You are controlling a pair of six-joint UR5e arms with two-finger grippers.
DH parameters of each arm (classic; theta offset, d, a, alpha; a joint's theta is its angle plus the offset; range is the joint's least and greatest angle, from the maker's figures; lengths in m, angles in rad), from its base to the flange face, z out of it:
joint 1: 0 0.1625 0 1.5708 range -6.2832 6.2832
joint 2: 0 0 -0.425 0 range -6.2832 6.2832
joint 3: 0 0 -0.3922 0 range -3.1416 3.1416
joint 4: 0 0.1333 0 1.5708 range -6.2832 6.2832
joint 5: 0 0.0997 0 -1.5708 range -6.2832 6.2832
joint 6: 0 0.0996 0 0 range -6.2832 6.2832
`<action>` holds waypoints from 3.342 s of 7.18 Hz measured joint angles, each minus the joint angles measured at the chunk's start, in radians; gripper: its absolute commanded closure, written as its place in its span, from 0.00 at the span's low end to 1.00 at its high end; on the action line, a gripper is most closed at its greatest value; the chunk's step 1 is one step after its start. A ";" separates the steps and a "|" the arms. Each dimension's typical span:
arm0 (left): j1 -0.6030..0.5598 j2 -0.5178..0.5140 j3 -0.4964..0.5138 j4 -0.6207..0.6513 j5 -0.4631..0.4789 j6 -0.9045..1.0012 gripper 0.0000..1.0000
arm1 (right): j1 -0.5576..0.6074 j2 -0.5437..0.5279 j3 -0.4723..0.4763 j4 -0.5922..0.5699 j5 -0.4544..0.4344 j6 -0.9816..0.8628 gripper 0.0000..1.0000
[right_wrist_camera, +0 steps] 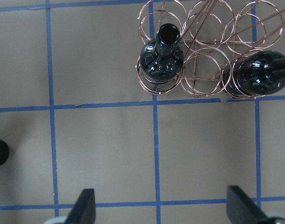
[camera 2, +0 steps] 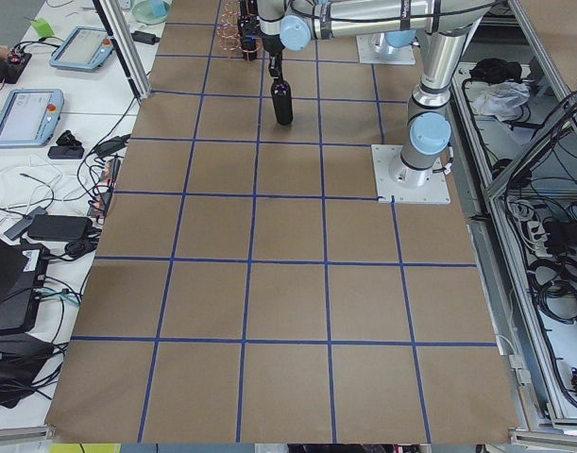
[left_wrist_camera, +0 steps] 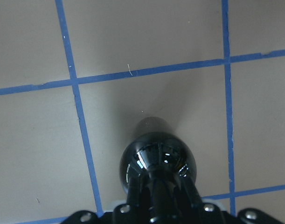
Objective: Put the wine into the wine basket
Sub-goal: 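Set the bottle upright at table center and open the left gripper, then raise the left gripper away from the bottle toward the far edge, then reach the right gripper over to the bottle and grasp its neck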
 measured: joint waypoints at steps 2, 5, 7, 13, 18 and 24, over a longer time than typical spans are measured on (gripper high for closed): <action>0.000 -0.003 0.000 0.006 0.000 0.002 1.00 | 0.000 0.000 0.000 0.000 0.000 0.000 0.00; 0.001 -0.014 0.001 0.036 -0.013 0.003 0.02 | 0.000 0.000 0.000 0.000 0.000 0.000 0.00; 0.001 -0.008 0.001 0.016 -0.020 -0.005 0.00 | 0.000 0.000 0.000 0.000 0.000 0.000 0.00; 0.078 0.009 0.211 -0.161 -0.019 -0.001 0.00 | 0.000 0.000 0.000 -0.001 0.000 0.000 0.00; 0.291 0.074 0.244 -0.160 0.023 0.091 0.00 | 0.009 -0.007 -0.022 -0.005 0.001 0.003 0.00; 0.388 0.133 0.230 -0.191 0.080 0.165 0.00 | 0.221 0.126 -0.143 0.014 0.008 0.242 0.00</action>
